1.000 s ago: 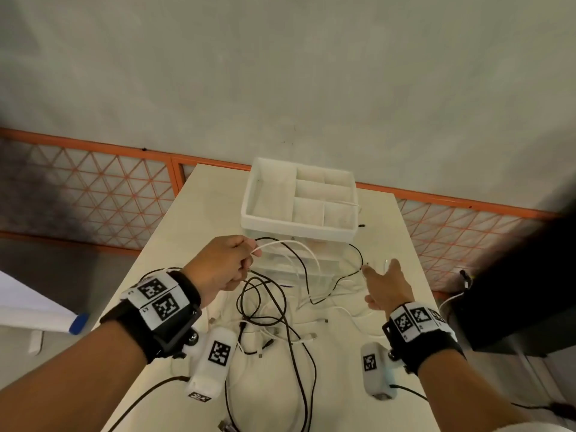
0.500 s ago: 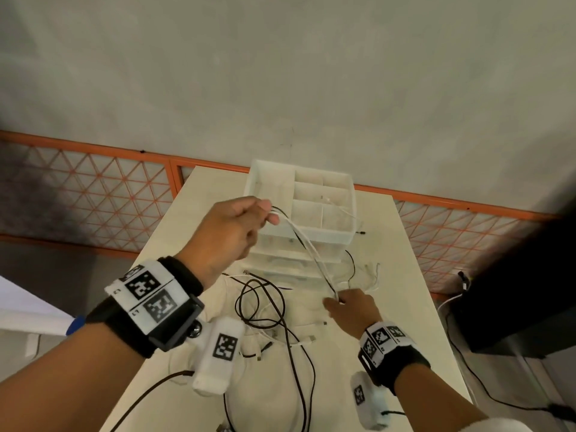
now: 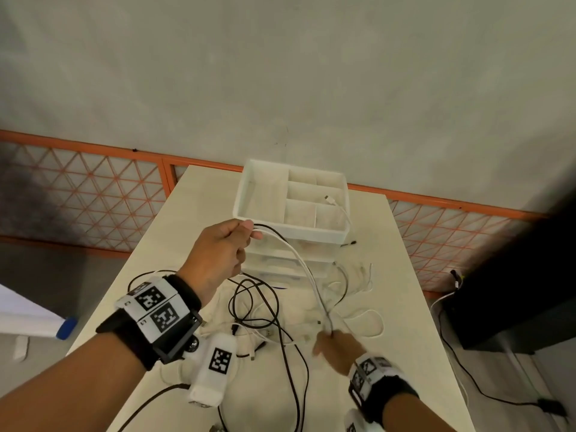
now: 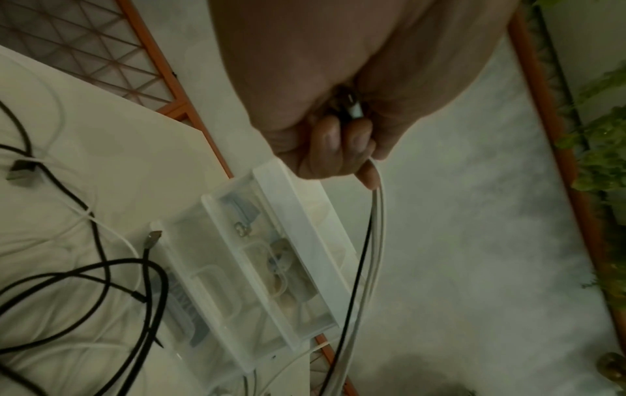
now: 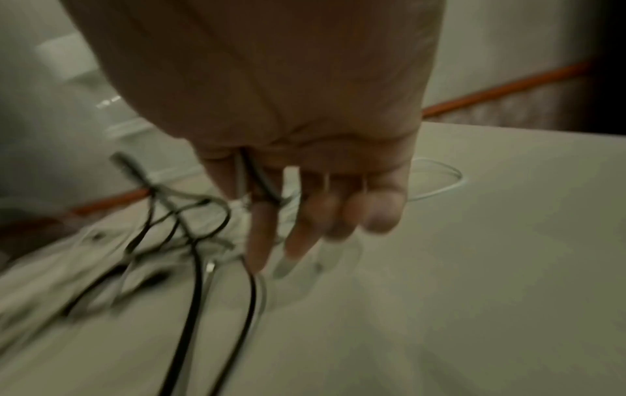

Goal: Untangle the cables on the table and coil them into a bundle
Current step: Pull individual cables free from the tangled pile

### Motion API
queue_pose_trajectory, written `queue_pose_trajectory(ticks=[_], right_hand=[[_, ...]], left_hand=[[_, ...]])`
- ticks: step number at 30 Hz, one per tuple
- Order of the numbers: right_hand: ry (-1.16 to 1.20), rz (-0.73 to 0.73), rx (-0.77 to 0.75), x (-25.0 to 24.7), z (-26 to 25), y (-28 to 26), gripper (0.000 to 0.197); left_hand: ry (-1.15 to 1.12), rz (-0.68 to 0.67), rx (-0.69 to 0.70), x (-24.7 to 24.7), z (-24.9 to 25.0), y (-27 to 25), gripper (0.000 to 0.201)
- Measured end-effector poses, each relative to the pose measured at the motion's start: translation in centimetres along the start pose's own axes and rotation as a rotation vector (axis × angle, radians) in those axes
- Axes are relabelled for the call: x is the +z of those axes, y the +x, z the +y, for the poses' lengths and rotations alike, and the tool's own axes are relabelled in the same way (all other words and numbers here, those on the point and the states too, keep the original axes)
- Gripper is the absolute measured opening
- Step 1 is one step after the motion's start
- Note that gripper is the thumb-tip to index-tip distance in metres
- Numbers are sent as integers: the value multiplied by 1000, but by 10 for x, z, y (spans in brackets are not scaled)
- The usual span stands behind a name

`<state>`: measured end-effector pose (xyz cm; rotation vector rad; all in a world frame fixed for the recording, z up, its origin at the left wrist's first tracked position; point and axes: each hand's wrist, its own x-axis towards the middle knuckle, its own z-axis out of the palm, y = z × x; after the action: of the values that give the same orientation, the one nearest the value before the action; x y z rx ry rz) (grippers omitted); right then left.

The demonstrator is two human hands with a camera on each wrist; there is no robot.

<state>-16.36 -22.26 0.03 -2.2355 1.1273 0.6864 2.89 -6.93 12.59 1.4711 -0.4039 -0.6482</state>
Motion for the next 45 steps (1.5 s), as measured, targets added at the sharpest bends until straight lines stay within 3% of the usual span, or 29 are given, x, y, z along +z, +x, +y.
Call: queue_pose_trajectory(ticks=[3,7,11,14,15,16,18,20,23,24,27,30,33,35,37,39,40,42,45], right_hand=[[-12,-144,-81,14,-5,-4,36],[225,-58,-123,6,-5,-7,46],[329,358,-221,-19,-15,-11,34],[444,683,-267,-50,-22,-8,17],[504,760,-248,-63,-20,-6,11],[565,828,-217,-75,-15,-4,18],[610,930,-95,-95,2,1,21],[514,875,76,-101,22,7,22],[196,545,305,-69,43,21,38],[172,498,345,-54,51,28,42],[252,319,309,-13,59,43,36],[278,254,268,-5,47,45,28],[265,348,296,-36,37,39,29],[406,529,265,-63,39,38,34],[526,657,171,-80,46,37,64],[439,542,135,-84,49,38,91],[349,438,135,-80,50,37,93],[215,274,124,-69,49,34,78],[282,126,172,-57,48,27,68]], left_hand=[[30,-40,-23,9,-3,-1,31],[192,-73,-104,4,-15,2,29],[344,-63,-232,3,-37,2,27],[294,20,-341,-1,-52,5,29],[234,79,-372,-4,-54,8,31],[190,149,-381,-9,-54,11,31],[164,278,-319,-19,-50,15,30],[99,364,-229,-26,-40,19,30],[12,390,-146,-30,-24,21,27],[13,374,-136,-30,-21,21,27],[61,317,-127,-26,-24,19,27],[93,266,-167,-20,-30,16,27],[109,219,-230,-17,-32,13,25],[92,220,-252,-15,-32,12,24],[59,256,-242,-17,-30,12,23],[41,280,-213,-18,-27,12,23],[36,283,-197,-19,-26,12,23],[36,283,-168,-20,-24,12,23],[83,257,-127,-24,-21,11,25]])
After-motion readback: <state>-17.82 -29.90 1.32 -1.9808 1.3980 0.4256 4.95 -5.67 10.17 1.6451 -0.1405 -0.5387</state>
